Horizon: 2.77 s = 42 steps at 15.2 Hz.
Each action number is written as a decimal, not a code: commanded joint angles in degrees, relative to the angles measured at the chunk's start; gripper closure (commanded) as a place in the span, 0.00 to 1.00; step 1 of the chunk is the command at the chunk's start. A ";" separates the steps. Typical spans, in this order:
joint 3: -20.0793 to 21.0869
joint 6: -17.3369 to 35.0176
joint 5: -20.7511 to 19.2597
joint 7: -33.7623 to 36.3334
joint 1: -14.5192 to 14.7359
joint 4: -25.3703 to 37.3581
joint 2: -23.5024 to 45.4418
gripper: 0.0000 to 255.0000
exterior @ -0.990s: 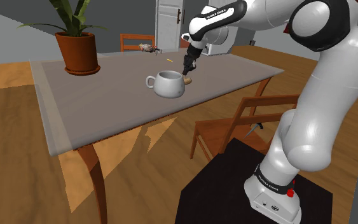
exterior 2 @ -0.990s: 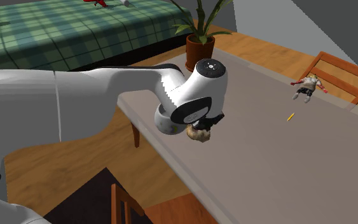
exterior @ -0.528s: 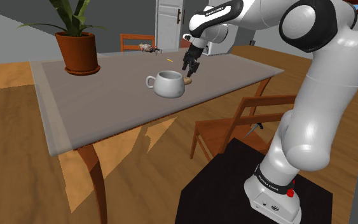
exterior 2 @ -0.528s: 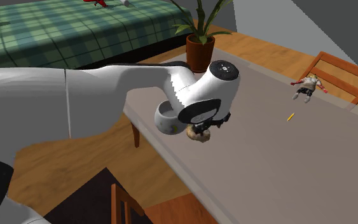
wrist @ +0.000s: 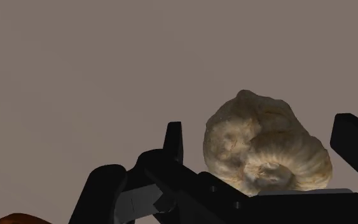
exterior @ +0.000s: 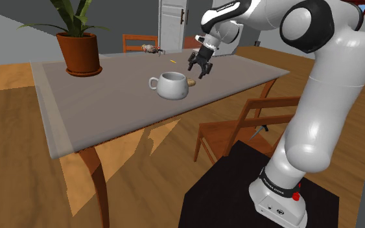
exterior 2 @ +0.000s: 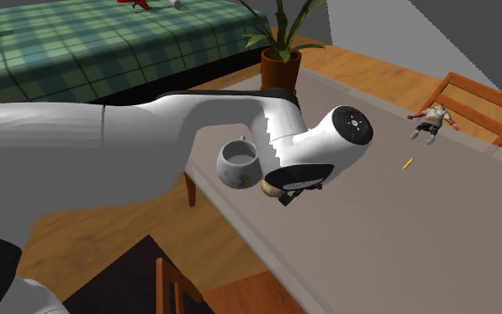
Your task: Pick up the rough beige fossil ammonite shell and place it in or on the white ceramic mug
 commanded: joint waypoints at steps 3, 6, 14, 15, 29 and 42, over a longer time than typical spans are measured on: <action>0.68 0.59 2.39 -9.64 -0.72 -1.22 0.94 0.00; 1.07 2.39 3.33 -10.21 -0.49 -2.26 1.88 0.00; 1.15 2.73 3.52 -10.33 -0.45 -2.44 2.07 0.00; 1.15 2.73 3.52 -10.33 -0.45 -2.44 2.07 1.00; 0.88 -0.24 2.04 -8.46 -0.35 -0.09 0.84 1.00; 0.42 -8.66 -0.42 -4.36 -0.50 7.72 -0.85 1.00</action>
